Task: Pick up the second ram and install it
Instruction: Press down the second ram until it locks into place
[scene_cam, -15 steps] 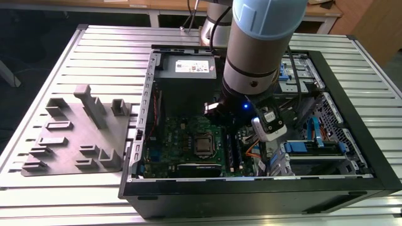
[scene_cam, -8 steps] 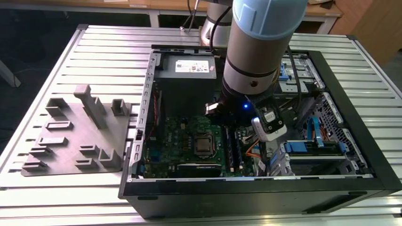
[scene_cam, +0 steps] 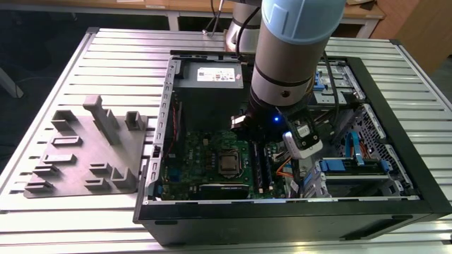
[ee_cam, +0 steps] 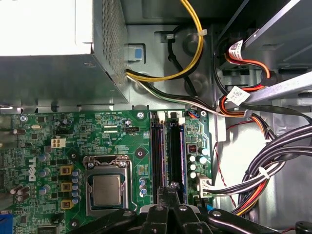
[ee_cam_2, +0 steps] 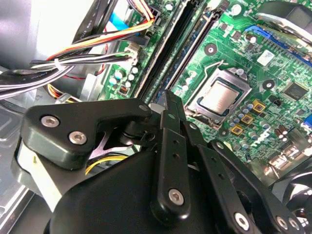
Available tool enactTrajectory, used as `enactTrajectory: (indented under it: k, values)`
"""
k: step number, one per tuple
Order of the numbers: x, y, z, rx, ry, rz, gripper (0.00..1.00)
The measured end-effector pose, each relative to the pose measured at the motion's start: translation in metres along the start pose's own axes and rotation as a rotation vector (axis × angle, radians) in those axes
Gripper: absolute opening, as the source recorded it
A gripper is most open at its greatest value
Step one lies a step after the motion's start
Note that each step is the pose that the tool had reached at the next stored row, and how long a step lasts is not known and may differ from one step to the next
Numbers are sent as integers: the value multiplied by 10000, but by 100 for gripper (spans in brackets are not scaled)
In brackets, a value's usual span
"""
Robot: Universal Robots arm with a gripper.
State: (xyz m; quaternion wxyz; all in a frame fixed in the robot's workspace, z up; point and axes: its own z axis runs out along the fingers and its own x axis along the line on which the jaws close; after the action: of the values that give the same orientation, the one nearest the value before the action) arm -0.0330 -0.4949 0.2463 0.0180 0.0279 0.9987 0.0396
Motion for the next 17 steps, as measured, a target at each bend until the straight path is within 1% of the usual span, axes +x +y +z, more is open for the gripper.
enactTrajectory:
  k: [5, 8, 13, 17]
  values:
    - [0, 1, -1, 0, 0, 0, 7]
    - [2, 23, 1, 0, 0, 2, 7]
    - [6, 99, 8, 0, 0, 1, 7]
    - [12, 202, 17, 1, 0, 0, 7]
